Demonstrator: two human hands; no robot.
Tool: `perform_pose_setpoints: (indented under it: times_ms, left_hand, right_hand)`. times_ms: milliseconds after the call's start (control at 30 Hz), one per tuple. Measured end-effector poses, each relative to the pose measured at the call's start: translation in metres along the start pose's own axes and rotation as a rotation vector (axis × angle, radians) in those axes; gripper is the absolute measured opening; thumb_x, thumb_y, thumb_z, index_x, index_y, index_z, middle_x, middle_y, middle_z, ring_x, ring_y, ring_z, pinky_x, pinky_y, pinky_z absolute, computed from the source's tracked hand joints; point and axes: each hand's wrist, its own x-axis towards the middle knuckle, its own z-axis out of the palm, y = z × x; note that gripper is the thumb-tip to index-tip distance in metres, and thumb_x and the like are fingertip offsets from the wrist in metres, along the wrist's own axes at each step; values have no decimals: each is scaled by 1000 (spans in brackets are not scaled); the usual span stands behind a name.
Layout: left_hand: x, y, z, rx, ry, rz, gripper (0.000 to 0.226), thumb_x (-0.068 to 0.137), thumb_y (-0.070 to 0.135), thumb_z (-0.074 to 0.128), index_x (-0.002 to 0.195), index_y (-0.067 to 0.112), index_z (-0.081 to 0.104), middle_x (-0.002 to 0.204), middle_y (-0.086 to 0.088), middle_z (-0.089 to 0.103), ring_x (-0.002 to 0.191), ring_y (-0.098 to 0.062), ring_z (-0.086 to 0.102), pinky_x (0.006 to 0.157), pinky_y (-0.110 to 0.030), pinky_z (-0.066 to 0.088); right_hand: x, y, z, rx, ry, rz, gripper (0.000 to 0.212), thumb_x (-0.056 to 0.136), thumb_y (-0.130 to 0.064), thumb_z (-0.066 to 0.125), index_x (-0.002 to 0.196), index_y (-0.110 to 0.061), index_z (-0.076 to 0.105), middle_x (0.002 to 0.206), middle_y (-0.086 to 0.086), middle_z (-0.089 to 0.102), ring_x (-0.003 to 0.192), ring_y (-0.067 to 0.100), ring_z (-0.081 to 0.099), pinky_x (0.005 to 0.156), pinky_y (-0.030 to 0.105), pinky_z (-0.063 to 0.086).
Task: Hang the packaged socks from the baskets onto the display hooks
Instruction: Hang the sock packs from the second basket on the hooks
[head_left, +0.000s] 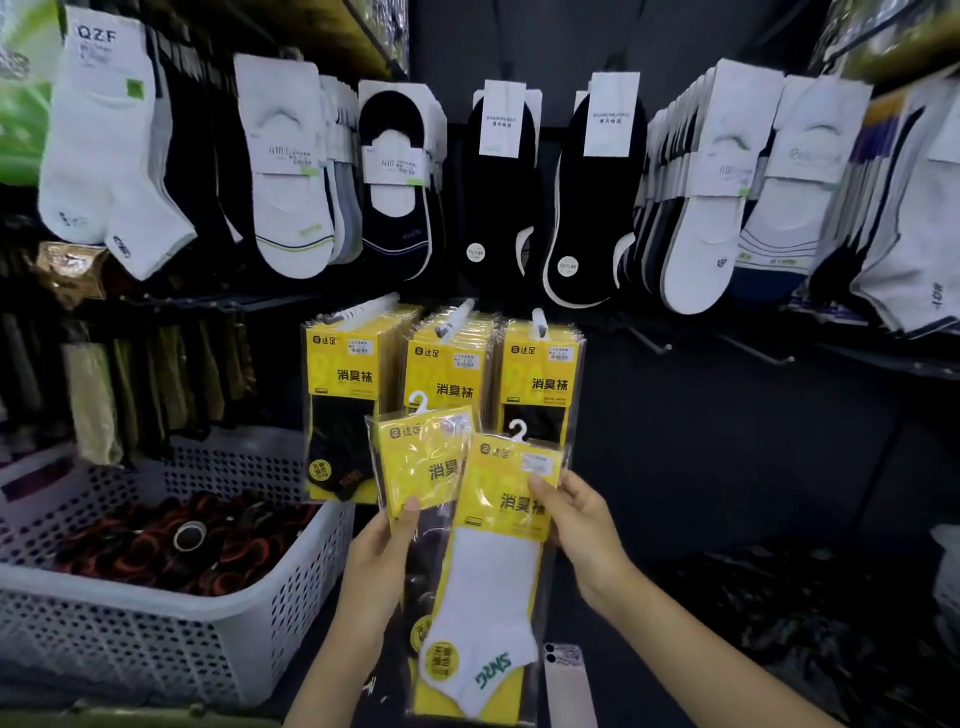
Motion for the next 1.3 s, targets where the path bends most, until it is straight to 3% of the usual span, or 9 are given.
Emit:
perform_pose_setpoints:
  times_ms: [267, 400, 667, 767, 867, 1000, 1133, 1200, 1300]
  left_hand:
    - [7, 4, -22, 8, 53, 41, 20, 92, 42, 49, 102, 38, 66, 103, 19, 70, 104, -1, 61, 90, -25, 44]
    - [6, 5, -24, -5, 66, 50, 22, 89, 45, 50, 99, 36, 67, 98, 23, 71, 98, 3, 63, 79, -19, 43]
    - [8, 2, -21, -10, 71, 33, 28, 82, 53, 50, 102, 41, 66, 105, 23, 69, 106, 2, 59, 91, -26, 41]
    - [8, 3, -18, -3, 60, 27, 32, 77, 57, 49, 101, 43, 64, 110, 21, 67, 110, 0, 56, 97, -31, 38]
    - [9, 3, -16, -14, 59, 14, 27, 77, 57, 50, 96, 44, 65, 105, 22, 68, 106, 4, 55, 92, -27, 37]
    - [10, 2, -15, -8, 54, 9, 25, 77, 57, 50, 90, 45, 66, 95, 28, 69, 95, 10, 58, 79, -20, 39]
    - [11, -2, -14, -2, 41, 25, 27, 86, 50, 50, 105, 38, 66, 106, 22, 69, 102, 6, 60, 89, -22, 42]
    - [11, -3, -11, 3, 38, 18, 20, 89, 47, 50, 102, 41, 65, 102, 29, 68, 99, 13, 58, 85, -16, 41]
    - [10, -1, -4, -1, 14, 5, 17, 88, 47, 50, 97, 44, 64, 97, 35, 66, 91, 20, 57, 78, -13, 38]
  right_hand:
    - [40, -59, -26, 14, 203, -183, 9, 93, -22, 59, 93, -15, 66, 78, -4, 75, 67, 6, 71, 52, 17, 53]
    - [64, -78, -22, -50, 202, -215, 9, 94, -22, 58, 92, -20, 66, 83, -5, 73, 70, 4, 70, 55, 17, 54]
    - [100, -71, -7, -147, 165, -190, 10, 96, -21, 56, 90, -19, 65, 93, 3, 70, 82, 15, 67, 75, 30, 56]
    - [112, -64, -6, -121, 214, -156, 10, 94, -22, 59, 91, -16, 65, 93, 5, 70, 84, 18, 67, 69, 27, 57]
    - [123, -56, -7, -124, 308, -140, 18, 88, -29, 67, 91, -11, 66, 88, 1, 68, 78, 11, 65, 58, 16, 50]
    - [127, -38, -15, -160, 451, -123, 28, 81, -28, 75, 96, -8, 62, 86, 0, 65, 77, 10, 60, 65, 18, 45]
    - [107, -19, -22, -205, 535, -104, 32, 81, -23, 75, 103, -7, 57, 94, 3, 59, 81, 12, 55, 67, 20, 46]
    - [92, -11, -20, -198, 463, -91, 33, 84, -26, 72, 105, -7, 56, 94, 3, 58, 82, 13, 55, 73, 27, 52]
    - [61, -7, -7, -209, 205, -40, 20, 89, -33, 64, 99, -17, 57, 98, 5, 62, 84, 16, 61, 76, 30, 53]
